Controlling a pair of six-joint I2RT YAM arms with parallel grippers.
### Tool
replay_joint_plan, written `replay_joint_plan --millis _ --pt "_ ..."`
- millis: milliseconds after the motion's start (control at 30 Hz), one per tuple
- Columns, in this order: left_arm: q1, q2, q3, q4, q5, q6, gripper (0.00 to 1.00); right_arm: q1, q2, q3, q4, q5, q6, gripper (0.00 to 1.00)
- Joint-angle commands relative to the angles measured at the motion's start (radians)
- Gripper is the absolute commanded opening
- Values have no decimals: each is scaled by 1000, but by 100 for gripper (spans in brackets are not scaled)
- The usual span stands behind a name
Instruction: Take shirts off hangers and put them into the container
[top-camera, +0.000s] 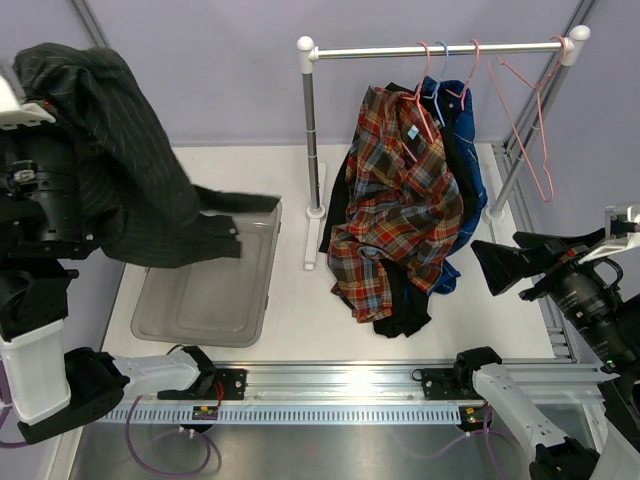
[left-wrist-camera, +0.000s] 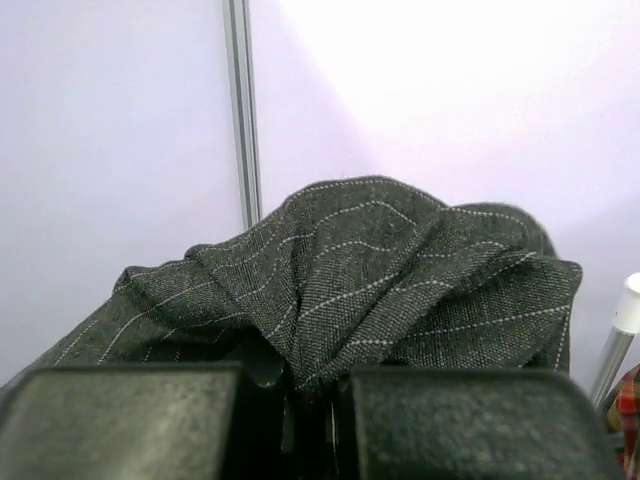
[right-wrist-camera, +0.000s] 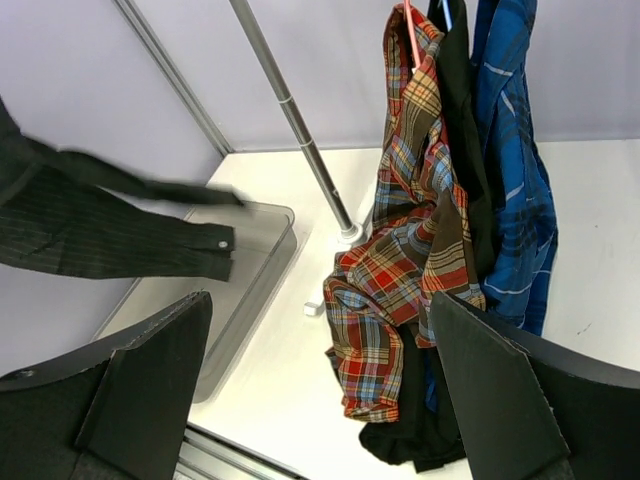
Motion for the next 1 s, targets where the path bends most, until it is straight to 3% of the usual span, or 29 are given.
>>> replay_joint_plan --millis 0,200,433,633,700,767,867,967 --pt "1 4 -38 29 0 14 0 -5 2 -8 46 -42 7 99" --pt "2 -42 -100 -122 40 -140 0 -4 -2 20 40 -52 5 100" --pt "4 -197 -464 -242 166 -481 0 -4 -14 -18 55 -71 10 99" --pt "39 -266 -693 -323 91 -620 0 -5 -17 -28 66 -112 17 99" --pt "130 -271 -754 -371 123 -671 0 -5 -15 -29 69 -120 19 99" --pt "221 -274 -802 -434 242 -749 0 -5 -11 -29 71 -118 17 99" --pt "443 -269 -929 -446 399 -789 0 -5 -3 -38 72 -134 19 99" --pt "569 -260 -1029 -423 521 -803 0 -4 -8 -58 85 -140 19 100"
